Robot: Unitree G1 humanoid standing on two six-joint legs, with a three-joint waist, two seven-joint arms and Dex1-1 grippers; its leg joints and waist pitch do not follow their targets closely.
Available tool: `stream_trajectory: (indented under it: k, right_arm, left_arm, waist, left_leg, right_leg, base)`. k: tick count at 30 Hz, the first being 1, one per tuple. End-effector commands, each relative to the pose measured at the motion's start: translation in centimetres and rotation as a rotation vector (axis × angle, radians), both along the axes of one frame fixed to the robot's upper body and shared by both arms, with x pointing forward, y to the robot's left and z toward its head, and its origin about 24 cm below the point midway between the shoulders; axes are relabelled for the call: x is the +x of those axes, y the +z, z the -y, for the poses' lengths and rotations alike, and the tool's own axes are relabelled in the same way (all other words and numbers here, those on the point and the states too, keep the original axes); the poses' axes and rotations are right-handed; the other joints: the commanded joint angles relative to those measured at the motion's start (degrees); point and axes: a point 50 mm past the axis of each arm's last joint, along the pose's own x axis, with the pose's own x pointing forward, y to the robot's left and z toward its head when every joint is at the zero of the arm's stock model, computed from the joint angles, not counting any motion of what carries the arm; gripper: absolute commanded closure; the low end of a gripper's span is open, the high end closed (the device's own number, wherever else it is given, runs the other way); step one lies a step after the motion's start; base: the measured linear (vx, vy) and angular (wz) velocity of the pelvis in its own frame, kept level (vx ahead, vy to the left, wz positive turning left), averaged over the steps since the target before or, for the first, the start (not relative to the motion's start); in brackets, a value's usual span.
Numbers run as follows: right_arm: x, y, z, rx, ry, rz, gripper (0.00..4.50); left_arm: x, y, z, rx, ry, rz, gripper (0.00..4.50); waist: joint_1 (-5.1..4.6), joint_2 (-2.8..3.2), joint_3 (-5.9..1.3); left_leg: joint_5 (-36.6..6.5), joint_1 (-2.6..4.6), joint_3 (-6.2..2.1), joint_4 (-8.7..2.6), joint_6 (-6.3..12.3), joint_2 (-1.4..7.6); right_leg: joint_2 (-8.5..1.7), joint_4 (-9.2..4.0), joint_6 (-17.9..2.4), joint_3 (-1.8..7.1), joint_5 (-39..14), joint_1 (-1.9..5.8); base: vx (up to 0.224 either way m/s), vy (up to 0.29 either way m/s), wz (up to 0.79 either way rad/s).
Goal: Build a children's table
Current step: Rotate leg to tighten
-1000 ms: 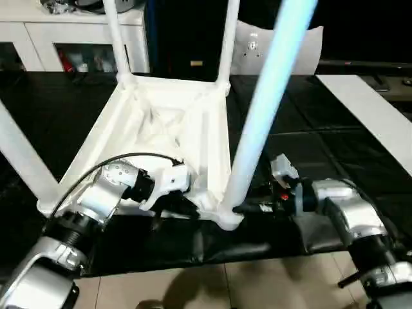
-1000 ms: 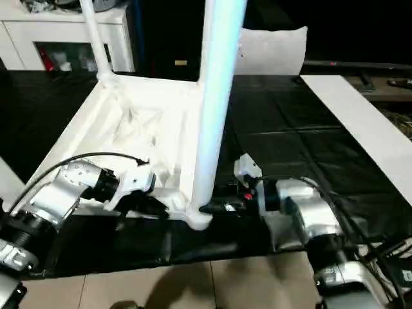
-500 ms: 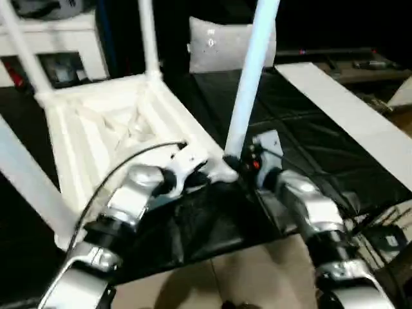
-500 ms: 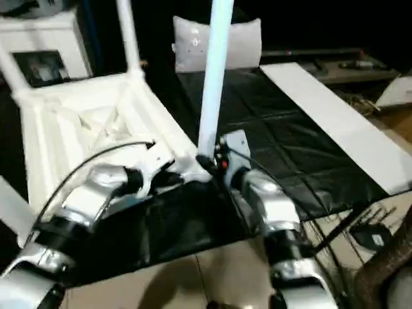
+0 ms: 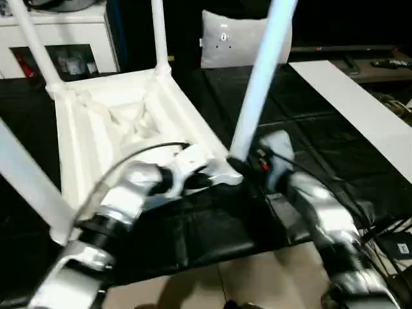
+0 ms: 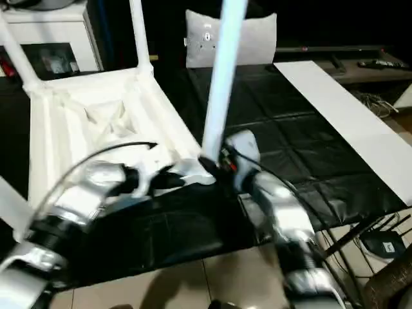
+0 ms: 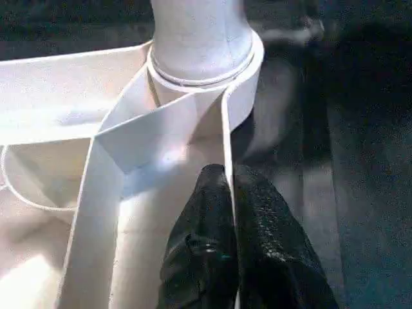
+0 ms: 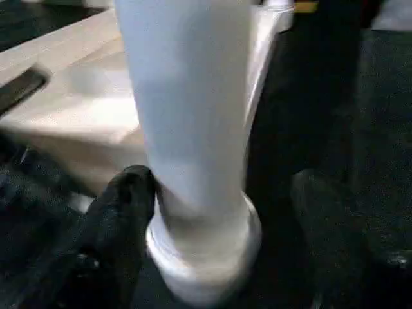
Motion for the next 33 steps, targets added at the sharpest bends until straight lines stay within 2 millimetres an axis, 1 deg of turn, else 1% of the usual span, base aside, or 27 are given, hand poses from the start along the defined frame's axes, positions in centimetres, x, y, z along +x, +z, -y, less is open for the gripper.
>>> stream_trajectory:
  k: [1, 3, 4, 5, 6, 7, 8, 9, 10, 11, 14, 16, 18, 20, 21, 22, 23, 24, 25, 26, 27, 28, 29, 30, 31, 32, 33]
  right_arm:
    - [-0.7, 0.7, 0.6, 0.016, 0.05, 0.016, 0.52]
    - [-0.9, 0.7, 0.8, 0.014, 0.048, 0.017, 0.35]
    - [-1.1, 0.7, 1.0, 0.014, 0.055, 0.022, 0.28]
    - [-1.2, 0.7, 1.1, 0.014, 0.055, 0.023, 0.18]
    - [-1.7, 0.7, 1.5, 0.015, 0.063, 0.031, 0.08]
    - [-1.9, 0.7, 1.6, 0.014, 0.062, 0.031, 0.02]
    - [-2.0, 0.7, 1.7, 0.011, 0.056, 0.031, 0.02]
    - [-2.1, 0.7, 1.8, 0.008, 0.051, 0.033, 0.02]
    - [-2.2, 0.7, 2.0, -0.004, 0.035, 0.04, 0.02]
    - [-2.2, 0.7, 2.1, -0.006, 0.028, 0.046, 0.02]
    - [-2.4, 0.8, 2.1, 0.01, 0.02, 0.036, 0.02]
    - [-2.7, 0.7, 2.1, 0.01, 0.02, 0.021, 0.02]
    - [-2.7, 0.6, 2.1, 0.002, 0.019, 0.018, 0.02]
    - [-3.0, 0.5, 1.9, 0.007, 0.055, -0.012, 0.02]
    - [-3.0, 0.5, 1.9, 0.005, 0.055, -0.011, 0.02]
    - [-3.0, 0.4, 1.9, -0.001, 0.053, -0.01, 0.02]
    - [-3.1, 0.4, 1.9, -0.01, 0.048, -0.009, 0.02]
    - [-3.2, 0.3, 1.9, -0.002, 0.035, -0.024, 0.02]
    - [-3.2, 0.3, 1.9, -0.002, 0.035, -0.024, 0.0]
    - [-3.3, 0.2, 1.8, 0.006, 0.022, -0.036, 0.0]
    - [-3.3, 0.2, 1.8, 0.008, 0.02, -0.037, 0.0]
    - [-3.4, 0.1, 1.8, 0.011, 0.016, -0.045, 0.0]
    - [-3.5, 0.0, 1.7, 0.011, -0.001, -0.043, 0.0]
    - [-3.6, 0.0, 1.7, 0.011, -0.006, -0.043, 0.0]
    - [-3.6, 0.0, 1.7, 0.013, -0.021, -0.029, 0.0]
    - [-3.6, 0.0, 1.7, 0.015, -0.031, -0.02, 0.0]
    - [-3.6, 0.0, 1.7, 0.027, -0.051, -0.01, 0.0]
  left_arm:
    - [-0.2, 1.2, 0.0, -0.005, -0.15, 0.07, 4.5]
    - [-0.2, 1.1, -0.2, 0.003, -0.156, 0.07, 4.5]
    - [-0.1, 1.2, -0.4, 0.016, -0.171, 0.082, 4.5]
    - [-0.1, 1.2, -0.4, 0.016, -0.176, 0.082, 4.5]
    - [-0.2, 1.4, -0.7, 0.014, -0.233, 0.089, 4.5]
    - [-0.3, 1.6, -0.7, -0.01, -0.256, 0.091, 4.5]
    - [-0.4, 1.8, -0.6, -0.041, -0.279, 0.092, 4.5]
    - [-0.4, 1.9, -0.6, -0.054, -0.287, 0.094, 4.5]
    - [-0.4, 2.1, -0.5, -0.076, -0.309, 0.1, 4.5]
    - [-0.5, 2.1, -0.5, -0.077, -0.319, 0.101, 4.5]
    - [-0.6, 2.0, -0.8, -0.08, -0.327, 0.098, 4.5]
    - [-0.6, 1.8, -1.0, -0.072, -0.313, 0.096, 4.5]
    - [-0.5, 1.6, -1.2, -0.059, -0.3, 0.102, 4.5]
    - [0.4, 1.2, -2.2, -0.02, -0.188, 0.136, 4.5]
    - [0.5, 1.3, -2.2, -0.022, -0.183, 0.135, 4.5]
    - [0.5, 1.3, -2.3, -0.04, -0.168, 0.122, 4.5]
    - [0.3, 1.5, -2.4, -0.095, -0.158, 0.088, 4.5]
    - [0.1, 1.8, -2.5, -0.14, -0.15, 0.088, 4.5]
    - [0.1, 1.8, -2.5, -0.14, -0.15, 0.088, 4.23]
    - [-0.1, 2.1, -2.5, -0.19, -0.14, 0.089, 4.07]
    - [-0.2, 2.1, -2.5, -0.207, -0.136, 0.088, 3.97]
    - [-0.4, 2.2, -2.5, -0.241, -0.127, 0.085, 3.97]
    - [-0.8, 2.5, -2.6, -0.308, -0.084, 0.096, 3.97]
    - [-0.9, 2.5, -2.7, -0.32, -0.073, 0.101, 3.91]
    - [-1.0, 2.6, -2.8, -0.344, -0.057, 0.102, 3.66]
    - [-1.2, 2.7, -2.9, -0.358, -0.05, 0.099, 3.66]
    - [-1.3, 2.8, -3.1, -0.379, -0.025, 0.107, 3.57]
  waist:
    - [0.25, 0.28, -4.69]
    - [0.37, 0.31, -4.59]
    - [0.36, 0.49, -4.45]
    - [0.36, 0.44, -4.48]
    - [0.54, 0.39, -4.4]
    - [0.72, 0.4, -4.48]
    - [0.9, 0.43, -4.53]
    - [1.02, 0.39, -4.55]
    - [1.15, 0.35, -4.56]
    - [1.27, 0.35, -4.61]
    - [1.35, 0.37, -4.6]
    - [1.37, 0.26, -4.61]
    - [1.42, 0.29, -4.56]
    - [1.27, 0.21, -4.33]
    - [1.26, 0.39, -4.36]
    - [1.14, 0.33, -4.34]
    - [0.86, 0.28, -4.26]
    - [0.74, 0.33, -4.26]
    - [0.52, 0.31, -4.32]
    - [0.41, 0.34, -4.4]
    - [0.22, 0.21, -4.41]
    - [0.01, 0.31, -4.41]
    - [0.0, 0.24, -4.45]
    - [-0.04, 0.34, -4.47]
    - [-0.22, 0.0, -4.43]
    - [-0.2, -0.04, -4.44]
    - [-0.22, 0.12, -4.32]
  left_leg:
    - [-8.9, -0.11, 0.75, -3.67, 3.28, -0.19]
    - [-9.75, 0.09, 0.83, -3.65, 3.02, -0.27]
    - [-10.75, 0.27, 0.83, -3.63, 2.74, -0.34]
    - [-11.2, 0.46, 0.87, -3.62, 2.57, -0.29]
    - [-11.49, 0.51, 0.81, -3.64, 2.56, -0.38]
    - [-11.57, 0.54, 0.82, -3.66, 2.54, -0.37]
    - [-11.51, 0.47, 0.78, -3.7, 2.41, -0.22]
    - [-11.46, 0.59, 0.82, -3.71, 2.39, -0.2]
    - [-11.41, 0.45, 0.78, -3.73, 2.3, -0.2]
    - [-11.27, 0.48, 0.8, -3.71, 2.18, -0.23]
    - [-11.18, 0.41, 0.76, -3.76, 2.11, -0.13]
    - [-10.9, 0.3, 0.72, -3.8, 2.02, -0.1]
    - [-10.88, 0.32, 0.76, -3.79, 2.03, -0.14]
    - [-11.6, 0.38, 0.85, -3.67, 2.22, -0.48]
    - [-12.54, 0.46, 0.87, -3.45, 1.96, -0.62]
    - [-12.78, 0.44, 0.81, -3.47, 1.88, -0.58]
    - [-13.4, 0.24, 0.73, -3.3, 1.8, -0.67]
    - [-13.63, 0.42, 0.81, -3.23, 1.77, -0.71]
    - [-13.48, 0.41, 0.74, -3.21, 1.99, -0.76]
    - [-13.4, 0.35, 0.68, -3.24, 2.07, -0.71]
    - [-13.32, 0.26, 0.63, -3.32, 2.05, -0.56]
    - [-13.29, 0.23, 0.57, -3.37, 2.1, -0.46]
    - [-13.3, 0.41, 0.56, -3.5, 2.06, -0.09]
    - [-13.18, 0.32, 0.48, -3.7, 2.07, 0.29]
    - [-13.17, 0.31, 0.57, -3.7, 2.2, 0.15]
    - [-12.84, 0.2, 0.54, -3.73, 2.17, 0.12]
    - [-12.63, 0.28, 0.6, -3.78, 2.24, 0.05]
  right_leg:
    - [-3.77, -4.49, -0.12, 3.92, -23.65, 4.23]
    - [-3.84, -4.83, 0.58, 3.77, -25.56, 4.06]
    - [-3.78, -5.2, 1.11, 3.52, -27.0, 3.95]
    - [-3.81, -5.27, 1.21, 3.52, -27.35, 3.87]
    - [-3.74, -5.48, 1.53, 3.39, -27.92, 3.83]
    - [-3.82, -5.5, 1.9, 3.41, -28.1, 3.86]
    - [-3.84, -5.42, 1.97, 3.44, -27.77, 3.92]
    - [-3.85, -5.48, 1.93, 3.47, -27.66, 3.82]
    - [-3.9, -5.36, 1.72, 3.44, -27.36, 3.9]
    - [-3.91, -5.32, 1.76, 3.42, -27.27, 3.88]
    - [-3.93, -5.25, 1.84, 3.42, -27.04, 3.94]
    - [-3.9, -5.11, 1.94, 3.46, -26.54, 4.04]
    - [-3.91, -5.15, 2.09, 3.44, -26.69, 3.99]
    - [-3.51, -5.67, 3.04, 3.08, -28.16, 3.83]
    - [-3.61, -5.92, 4.07, 2.76, -29.62, 3.89]
    - [-3.69, -6.13, 4.6, 2.59, -30.34, 3.96]
    - [-3.66, -6.49, 5.75, 2.17, -31.6, 4.08]
    - [-3.63, -6.76, 6.16, 1.99, -32.24, 4.0]
    - [-3.63, -6.85, 6.1, 1.87, -31.91, 4.04]
    - [-3.62, -6.78, 6.02, 1.9, -31.54, 4.11]
    - [-3.68, -6.66, 5.85, 1.99, -31.08, 4.17]
    - [-3.7, -6.5, 5.16, 2.09, -30.36, 4.12]
    - [-4.11, -6.31, 3.75, 2.32, -29.75, 4.08]
    - [-4.16, -6.02, 2.31, 2.49, -28.46, 4.11]
    - [-3.91, -5.87, 2.08, 2.65, -28.05, 4.01]
    - [-4.01, -5.67, 2.06, 2.73, -27.86, 4.13]
    - [-3.91, -5.75, 2.14, 2.83, -28.24, 4.0]
  base:
    - [0.0, 0.0, 0.0]
    - [0.0, 0.0, 0.0]
    - [0.0, 0.0, 0.0]
    - [0.0, 0.0, 0.0]
    - [0.0, 0.0, 0.0]
    - [0.0, 0.0, 0.0]
    - [0.0, 0.0, 0.0]
    - [0.0, 0.0, 0.0]
    - [0.0, 0.0, 0.0]
    - [0.0, 0.0, 0.0]
    - [0.0, 0.0, 0.0]
    - [0.0, 0.0, 0.0]
    - [0.0, 0.0, 0.0]
    - [0.0, 0.0, 0.0]
    - [0.0, 0.0, 0.0]
    - [0.0, 0.0, 0.0]
    - [0.0, 0.0, 0.0]
    - [0.0, 0.0, 0.0]
    - [0.0, 0.0, 0.0]
    - [0.0, 0.0, 0.0]
    - [0.0, 0.0, 0.0]
    - [0.0, 0.0, 0.0]
    - [0.0, 0.0, 0.0]
    - [0.0, 0.0, 0.0]
    - [0.0, 0.0, 0.0]
    - [0.0, 0.0, 0.0]
    - [0.0, 0.0, 0.0]
